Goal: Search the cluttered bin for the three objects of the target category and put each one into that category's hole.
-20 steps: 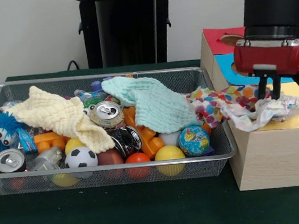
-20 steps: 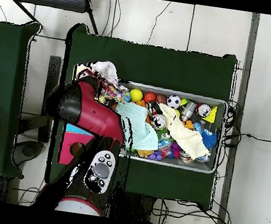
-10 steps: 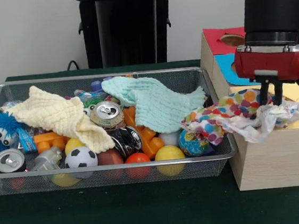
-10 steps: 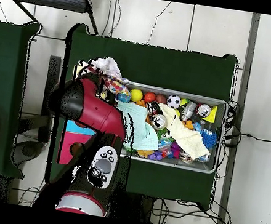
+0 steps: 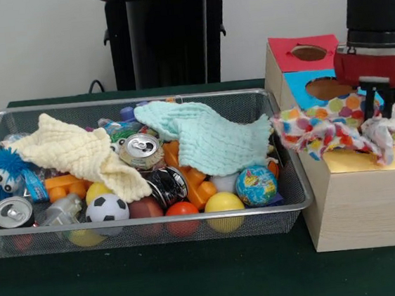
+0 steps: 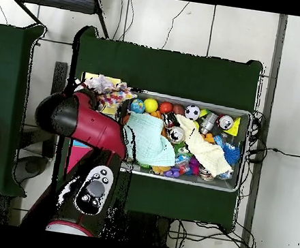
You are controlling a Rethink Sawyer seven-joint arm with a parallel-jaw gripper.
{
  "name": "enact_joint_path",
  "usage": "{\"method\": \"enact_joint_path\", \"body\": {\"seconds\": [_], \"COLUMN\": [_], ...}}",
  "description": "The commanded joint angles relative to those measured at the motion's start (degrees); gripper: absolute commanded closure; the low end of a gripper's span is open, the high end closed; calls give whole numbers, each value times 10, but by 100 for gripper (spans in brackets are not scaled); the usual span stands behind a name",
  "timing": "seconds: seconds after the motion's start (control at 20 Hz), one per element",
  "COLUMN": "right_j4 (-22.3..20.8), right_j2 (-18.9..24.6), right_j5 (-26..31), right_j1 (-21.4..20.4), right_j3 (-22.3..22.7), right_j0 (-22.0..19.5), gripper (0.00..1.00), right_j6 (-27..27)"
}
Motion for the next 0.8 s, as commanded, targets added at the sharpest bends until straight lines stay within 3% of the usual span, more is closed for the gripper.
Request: {"method": "enact_joint_path", "body": {"seconds": [0.05, 0.45, 0.8], "right_j4": [12, 12, -2], "right_j2": [15, 56, 86], "right_j5": [96, 70, -5], "right_j1": [4, 3, -2], "right_j3": [3, 18, 28], "right_j0": [1, -26, -45], "gripper": [100, 100, 100], "right_j6": [145, 111, 91]}}
